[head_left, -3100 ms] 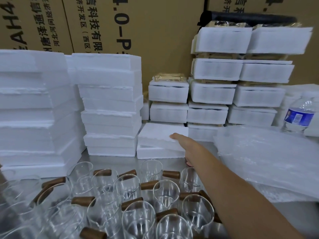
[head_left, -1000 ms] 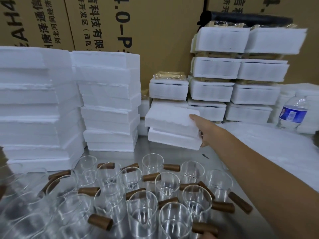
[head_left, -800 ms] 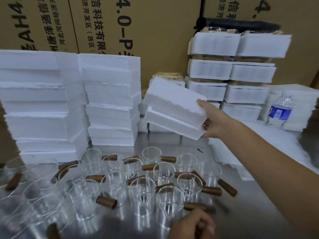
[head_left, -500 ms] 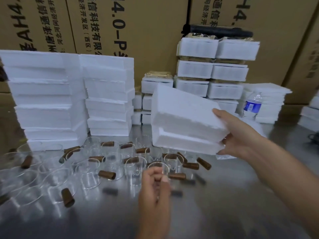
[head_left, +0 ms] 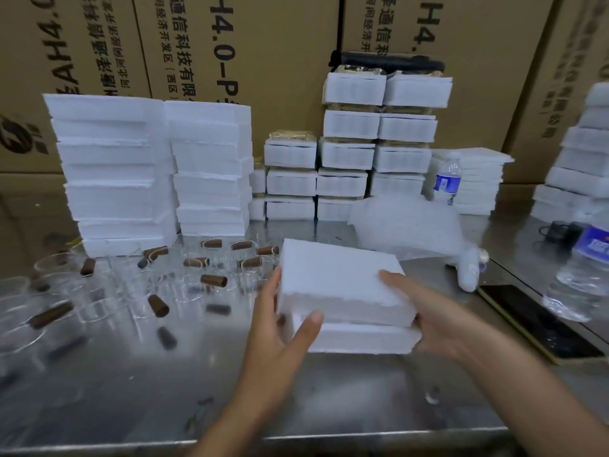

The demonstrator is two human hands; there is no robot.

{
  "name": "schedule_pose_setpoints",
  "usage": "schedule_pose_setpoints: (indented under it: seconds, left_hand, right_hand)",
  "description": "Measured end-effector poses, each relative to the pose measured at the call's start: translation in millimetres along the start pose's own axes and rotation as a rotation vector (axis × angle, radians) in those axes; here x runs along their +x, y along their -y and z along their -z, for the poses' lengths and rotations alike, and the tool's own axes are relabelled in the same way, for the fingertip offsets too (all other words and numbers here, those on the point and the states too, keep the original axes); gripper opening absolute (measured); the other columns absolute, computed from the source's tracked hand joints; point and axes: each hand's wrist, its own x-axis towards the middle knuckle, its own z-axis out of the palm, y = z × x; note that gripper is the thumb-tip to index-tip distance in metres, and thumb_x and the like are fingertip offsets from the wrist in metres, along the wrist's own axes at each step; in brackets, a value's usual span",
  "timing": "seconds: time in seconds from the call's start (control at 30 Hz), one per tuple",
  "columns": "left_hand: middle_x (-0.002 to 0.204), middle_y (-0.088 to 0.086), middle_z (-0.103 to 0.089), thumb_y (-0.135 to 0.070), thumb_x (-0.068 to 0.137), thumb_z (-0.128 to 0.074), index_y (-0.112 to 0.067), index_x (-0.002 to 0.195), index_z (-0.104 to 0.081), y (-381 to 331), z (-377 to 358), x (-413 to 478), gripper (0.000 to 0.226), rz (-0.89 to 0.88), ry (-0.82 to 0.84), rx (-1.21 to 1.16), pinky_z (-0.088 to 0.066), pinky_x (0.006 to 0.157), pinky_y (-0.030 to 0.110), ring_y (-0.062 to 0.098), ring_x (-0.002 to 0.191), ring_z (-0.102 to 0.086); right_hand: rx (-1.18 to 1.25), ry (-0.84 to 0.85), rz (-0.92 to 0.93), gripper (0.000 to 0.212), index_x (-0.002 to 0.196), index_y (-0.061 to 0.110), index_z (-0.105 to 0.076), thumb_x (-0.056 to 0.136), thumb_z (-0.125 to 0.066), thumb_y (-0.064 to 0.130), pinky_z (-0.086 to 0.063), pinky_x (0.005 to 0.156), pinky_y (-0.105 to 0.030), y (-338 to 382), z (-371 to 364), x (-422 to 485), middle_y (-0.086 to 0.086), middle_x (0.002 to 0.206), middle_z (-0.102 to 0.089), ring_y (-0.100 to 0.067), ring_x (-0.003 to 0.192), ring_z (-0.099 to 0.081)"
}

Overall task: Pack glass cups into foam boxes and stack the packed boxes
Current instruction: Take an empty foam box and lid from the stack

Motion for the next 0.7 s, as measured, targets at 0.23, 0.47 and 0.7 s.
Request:
schedule_pose_setpoints:
  seconds: [0.23, 0.47, 0.7]
  left_hand:
    - [0.116, -0.026, -0.05, -0.031, 0.085, -0.068, -0.04, 0.12, -0.031, 18.2, -0.5, -3.4, 0.051, 0.18, -0.049, 0.154, -0.04, 0.065, -0.002, -0.019, 0.09, -0.052]
    - [0.142, -0.001, -0.034, -0.043, 0.081, -0.07, -0.025, 0.131, -0.038, 8.8, 2.6, -5.5, 0.061, 0.205, -0.042, 0.43, -0.034, 0.096, 0.019, 0.009, 0.12, -0.045]
    - [0.151, 0.002, -0.026, -0.042, 0.082, -0.07, -0.021, 0.147, -0.026, -19.4, -16.9, -5.6, 0.082, -0.45, 0.079, 0.983, -0.024, 0.114, 0.032, 0.019, 0.139, -0.023]
  right_hand:
    - [-0.162, 0.103, 0.039, 0.069, 0.097, 0.019, -0.072, 0.037, -0.08, 0.052, -0.048, 0.096, -0.044, -22.2, 10.7, -14.0, -0.005, 0.091, -0.075, -0.021, 0.081, -0.072]
    - [-0.189, -0.144, 0.181, 0.086, 0.111, 0.017, -0.065, 0.041, -0.077, 0.064, -0.043, 0.101, -0.047, -32.9, 9.7, -25.5, -0.005, 0.116, -0.066, -0.028, 0.109, -0.06]
    - [-0.467, -0.414, 0.501, 0.066, 0.118, 0.011, -0.061, 0.076, -0.058, 0.063, -0.033, 0.102, -0.038, -35.9, -1.1, -32.9, -0.002, 0.143, -0.043, -0.02, 0.132, -0.039]
